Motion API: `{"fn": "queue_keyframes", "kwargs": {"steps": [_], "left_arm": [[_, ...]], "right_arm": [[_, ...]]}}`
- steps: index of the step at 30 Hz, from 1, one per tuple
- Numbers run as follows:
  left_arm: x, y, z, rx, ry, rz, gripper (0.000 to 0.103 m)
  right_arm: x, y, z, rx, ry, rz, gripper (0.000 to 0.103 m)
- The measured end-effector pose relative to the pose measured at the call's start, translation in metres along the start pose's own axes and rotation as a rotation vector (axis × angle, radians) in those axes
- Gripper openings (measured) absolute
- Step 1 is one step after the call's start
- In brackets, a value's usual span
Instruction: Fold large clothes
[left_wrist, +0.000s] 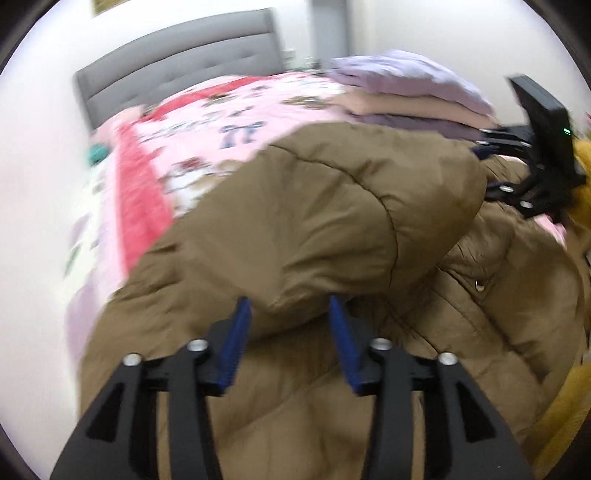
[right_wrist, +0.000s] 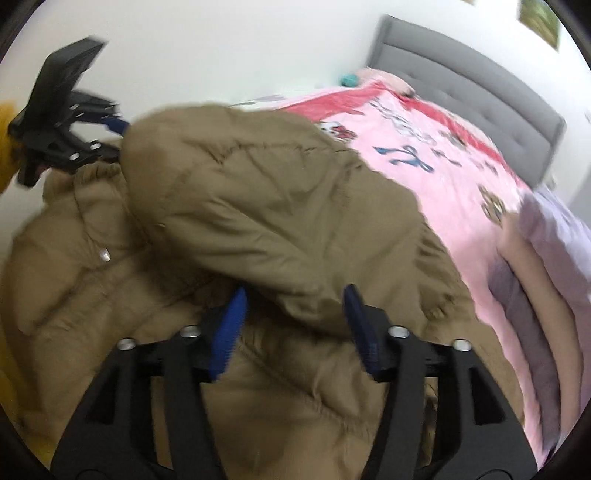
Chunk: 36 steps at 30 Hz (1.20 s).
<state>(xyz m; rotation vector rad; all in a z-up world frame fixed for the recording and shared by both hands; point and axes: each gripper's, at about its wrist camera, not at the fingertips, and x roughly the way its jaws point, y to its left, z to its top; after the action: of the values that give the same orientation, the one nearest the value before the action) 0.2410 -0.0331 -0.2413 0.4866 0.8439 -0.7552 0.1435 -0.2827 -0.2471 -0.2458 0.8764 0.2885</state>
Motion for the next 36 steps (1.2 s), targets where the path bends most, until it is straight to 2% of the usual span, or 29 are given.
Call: {"fn": "queue_keyframes", "kwargs": {"steps": [2,4,6,9,11,14,16,18,21,25,28,30,32,34,36], "left_arm": [[-0.022,0.009,0.019,-0.060,-0.007,0.004,0.072],[-0.032,0.014,0.044,-0.090,-0.034,-0.005,0.076],[-0.031,0.023,0.076,-0.144,-0.069,-0.004,0.076],[-0.005,0.035,0.104,-0.248,-0.076,-0.048,0.076],[0.028,0.034,0.110,-0.286,-0.011,-0.068,0.076],[0.068,0.017,0.090,-0.276,0.103,-0.140,0.076],[0.080,0.003,0.068,-0.258,0.140,-0.165,0.076],[0.083,-0.014,0.045,-0.222,0.133,-0.161,0.076],[0.090,-0.037,0.027,-0.161,0.120,-0.111,0.077],[0.111,-0.046,0.010,-0.177,0.103,-0.055,0.079],[0.126,-0.047,0.014,-0.165,0.104,-0.025,0.081],[0.128,-0.047,0.019,-0.150,0.114,-0.024,0.081],[0.119,-0.038,0.025,-0.128,0.135,-0.067,0.081],[0.104,-0.027,0.028,-0.104,0.136,-0.109,0.081],[0.075,-0.009,0.032,-0.051,0.101,-0.116,0.084]], "right_arm": [[-0.023,-0.009,0.013,0.095,-0.020,0.033,0.055],[-0.039,-0.022,0.038,0.204,-0.032,0.044,0.057],[-0.034,-0.029,0.058,0.255,0.021,0.030,0.057],[-0.012,-0.034,0.090,0.303,0.084,0.036,0.057],[0.007,-0.029,0.101,0.296,0.100,0.039,0.055],[0.040,-0.018,0.092,0.257,0.162,0.052,0.053],[0.055,-0.006,0.075,0.219,0.203,0.055,0.053],[0.065,0.005,0.046,0.170,0.244,0.036,0.055],[0.070,0.010,0.015,0.167,0.249,0.044,0.061],[0.085,0.027,-0.008,0.079,0.240,-0.024,0.064],[0.097,0.028,-0.012,0.077,0.239,-0.077,0.065],[0.097,0.025,-0.009,0.109,0.237,-0.075,0.065],[0.088,0.020,-0.003,0.141,0.240,-0.045,0.066],[0.064,0.010,0.006,0.190,0.199,0.026,0.070],[0.034,-0.005,0.016,0.240,0.110,0.096,0.082]]}}
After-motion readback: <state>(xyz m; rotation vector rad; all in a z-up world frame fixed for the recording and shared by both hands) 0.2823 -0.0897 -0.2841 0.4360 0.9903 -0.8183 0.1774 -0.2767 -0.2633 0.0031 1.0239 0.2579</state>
